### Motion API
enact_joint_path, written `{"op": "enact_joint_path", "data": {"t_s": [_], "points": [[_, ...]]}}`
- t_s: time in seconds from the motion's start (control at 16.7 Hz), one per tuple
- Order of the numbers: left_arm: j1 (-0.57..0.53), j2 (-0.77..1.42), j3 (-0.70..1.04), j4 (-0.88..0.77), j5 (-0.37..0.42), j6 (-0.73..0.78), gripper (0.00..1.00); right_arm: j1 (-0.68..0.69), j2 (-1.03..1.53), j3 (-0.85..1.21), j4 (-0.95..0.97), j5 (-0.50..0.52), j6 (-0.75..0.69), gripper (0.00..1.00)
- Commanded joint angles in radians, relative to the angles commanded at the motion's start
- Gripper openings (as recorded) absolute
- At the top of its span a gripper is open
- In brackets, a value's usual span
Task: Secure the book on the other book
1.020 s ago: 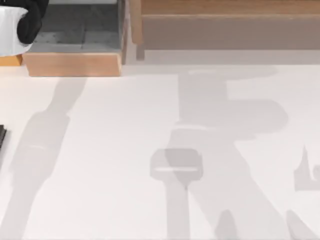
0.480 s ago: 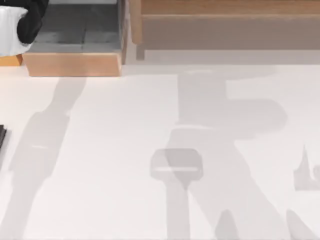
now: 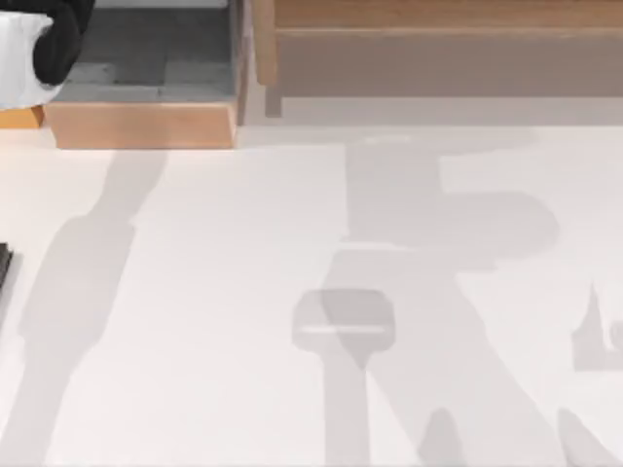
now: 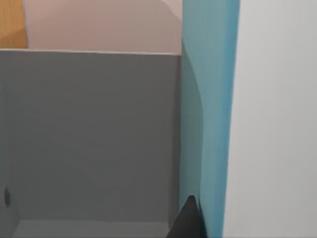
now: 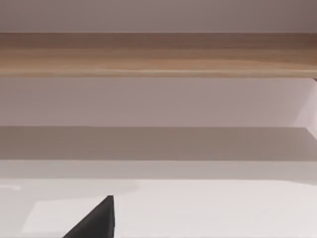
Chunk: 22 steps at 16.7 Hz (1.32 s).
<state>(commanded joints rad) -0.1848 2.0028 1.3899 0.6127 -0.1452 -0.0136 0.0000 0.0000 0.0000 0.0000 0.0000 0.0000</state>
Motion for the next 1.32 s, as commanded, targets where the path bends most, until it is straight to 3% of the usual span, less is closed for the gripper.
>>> {"op": "enact_joint_path", "data": {"t_s": [0.96,1.32], "points": [[-0.002,-0.05,-0.026,-0.017,0.0,0.01,0.0,0.0,0.0,0.0,0.0,0.0,0.0,1.0],[0.04,-0.185,-0.131,0.014,0.093,0.218,0.0,0.0,0.0,0.0,0.0,0.0,0.0,1.0]]}}
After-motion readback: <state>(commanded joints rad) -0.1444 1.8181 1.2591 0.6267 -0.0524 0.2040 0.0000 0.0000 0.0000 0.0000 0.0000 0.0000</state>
